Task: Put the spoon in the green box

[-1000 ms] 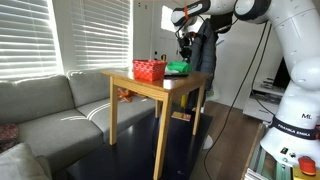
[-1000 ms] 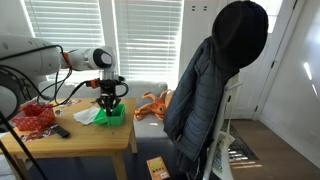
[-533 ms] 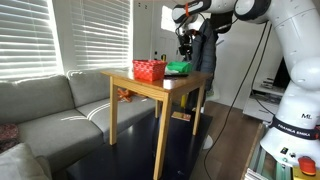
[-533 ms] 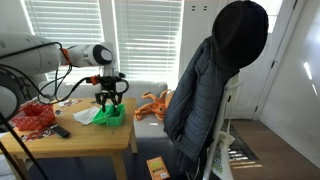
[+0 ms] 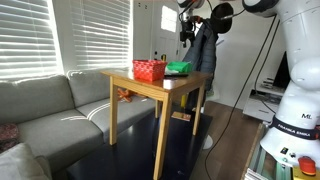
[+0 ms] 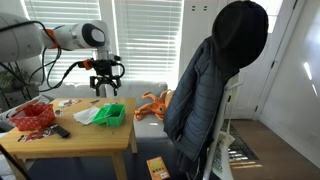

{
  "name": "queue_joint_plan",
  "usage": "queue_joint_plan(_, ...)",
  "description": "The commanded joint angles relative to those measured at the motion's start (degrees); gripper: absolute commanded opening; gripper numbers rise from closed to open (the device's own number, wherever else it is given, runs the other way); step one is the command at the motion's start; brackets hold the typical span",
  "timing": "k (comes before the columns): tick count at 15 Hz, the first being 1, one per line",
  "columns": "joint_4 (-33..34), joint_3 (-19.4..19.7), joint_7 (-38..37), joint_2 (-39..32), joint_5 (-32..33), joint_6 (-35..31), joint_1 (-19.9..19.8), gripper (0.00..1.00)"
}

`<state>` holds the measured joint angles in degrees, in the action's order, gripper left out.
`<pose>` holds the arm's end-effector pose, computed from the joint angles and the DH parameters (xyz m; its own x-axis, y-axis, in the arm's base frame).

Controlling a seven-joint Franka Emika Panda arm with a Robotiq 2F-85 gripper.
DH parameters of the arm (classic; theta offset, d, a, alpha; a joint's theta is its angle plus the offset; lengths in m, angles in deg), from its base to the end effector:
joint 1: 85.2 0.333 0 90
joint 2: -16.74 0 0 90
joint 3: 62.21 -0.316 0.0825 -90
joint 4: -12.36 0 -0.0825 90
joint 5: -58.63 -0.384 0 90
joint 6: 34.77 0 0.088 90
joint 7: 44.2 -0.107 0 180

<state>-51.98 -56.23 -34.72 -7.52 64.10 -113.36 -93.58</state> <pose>0.6351 -0.1584 0.5606 0.9767 -0.0991 -0.1903 -0.0795 -0.9910 0.1079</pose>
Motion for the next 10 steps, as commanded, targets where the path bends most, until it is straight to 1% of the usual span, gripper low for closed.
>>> queue_joint_plan(1,-7.8,-0.3,-4.5,10.2,-0.6,-2.4,1.6,1.0)
queue_joint_plan(3,-11.5,-0.5,-6.0,15.4,-0.6,-3.5,2.5,1.0)
queue_joint_plan(7,-19.3,-0.6,-6.2,24.5,-0.3,-4.6,3.5,1.0)
queue_joint_plan(9,-24.0,-0.4,-5.1,28.5,-0.8,-7.4,3.5,1.0)
queue_joint_plan(10,-15.6,-0.3,-5.1,22.4,0.0,-3.2,3.5,1.0)
